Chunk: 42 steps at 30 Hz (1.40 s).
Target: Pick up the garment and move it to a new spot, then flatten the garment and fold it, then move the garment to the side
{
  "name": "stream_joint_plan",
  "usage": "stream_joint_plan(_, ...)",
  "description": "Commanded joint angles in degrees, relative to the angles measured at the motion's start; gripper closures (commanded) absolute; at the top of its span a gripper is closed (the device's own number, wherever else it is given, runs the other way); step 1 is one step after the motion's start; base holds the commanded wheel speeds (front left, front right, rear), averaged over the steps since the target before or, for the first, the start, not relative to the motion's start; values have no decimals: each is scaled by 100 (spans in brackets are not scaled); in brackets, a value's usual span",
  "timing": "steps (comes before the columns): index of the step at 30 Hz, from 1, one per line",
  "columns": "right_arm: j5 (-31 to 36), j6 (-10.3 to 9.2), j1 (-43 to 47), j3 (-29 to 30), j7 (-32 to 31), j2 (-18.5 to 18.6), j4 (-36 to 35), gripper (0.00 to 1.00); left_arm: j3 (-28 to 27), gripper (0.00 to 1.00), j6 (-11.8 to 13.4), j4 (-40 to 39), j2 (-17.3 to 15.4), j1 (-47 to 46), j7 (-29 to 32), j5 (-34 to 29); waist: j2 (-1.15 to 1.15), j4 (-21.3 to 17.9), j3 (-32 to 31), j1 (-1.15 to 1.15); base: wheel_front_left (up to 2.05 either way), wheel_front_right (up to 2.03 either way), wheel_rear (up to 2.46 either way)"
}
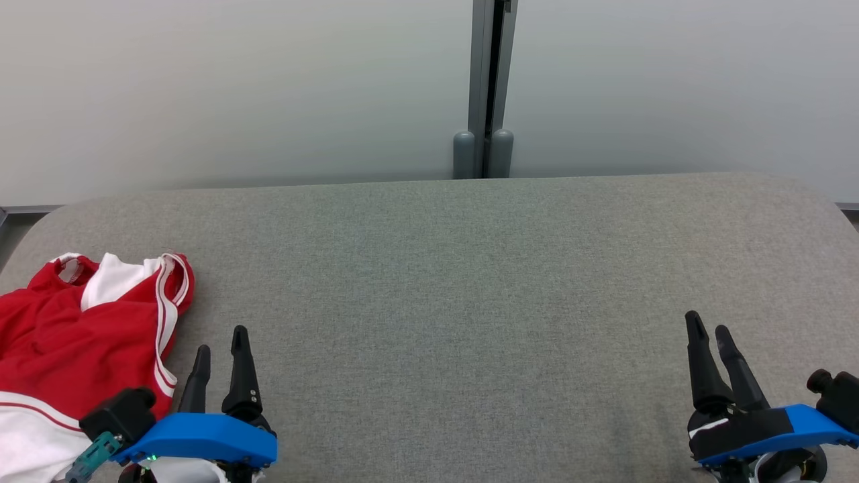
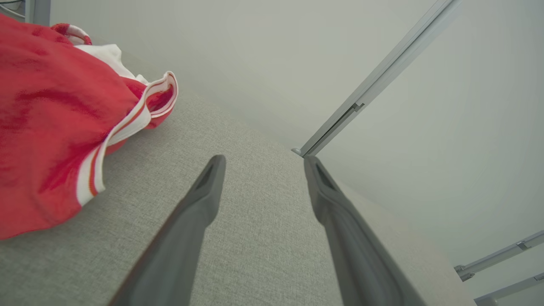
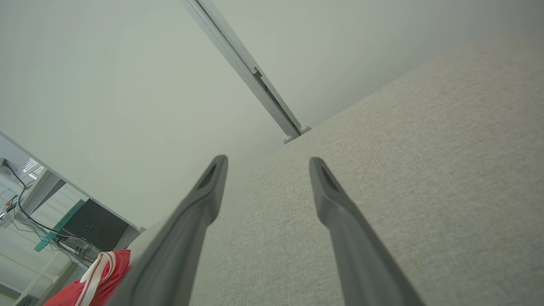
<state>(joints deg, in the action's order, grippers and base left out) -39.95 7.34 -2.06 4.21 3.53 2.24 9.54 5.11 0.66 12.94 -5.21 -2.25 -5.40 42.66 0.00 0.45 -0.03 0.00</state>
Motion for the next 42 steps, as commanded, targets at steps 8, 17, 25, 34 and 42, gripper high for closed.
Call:
stream_joint_plan(8,712,13,82,53,-9,54,-192,0,275,0,56,-26,-123,-136,-162,-703,0,40,-24,0,0,0,0)
stream_joint_plan(17,1277,14,173,124,25,59,-306,0,476,0,159,-72,-226,-76,-275,-1298,0,55,-64,0,0,0,0)
stream_joint_plan(25,1652,15,229,125,-94,64,-313,0,586,0,246,-90,-264,7,-284,-1650,0,82,-100,0,0,0,0)
stream_joint_plan(34,2106,16,206,103,-142,69,-284,0,677,0,335,-65,-311,-6,-360,-2016,0,113,-114,0,0,0,0)
stream_joint_plan(42,2374,17,215,104,-150,73,-311,0,770,0,340,-52,-331,-9,-465,-2237,0,135,-129,0,0,0,0)
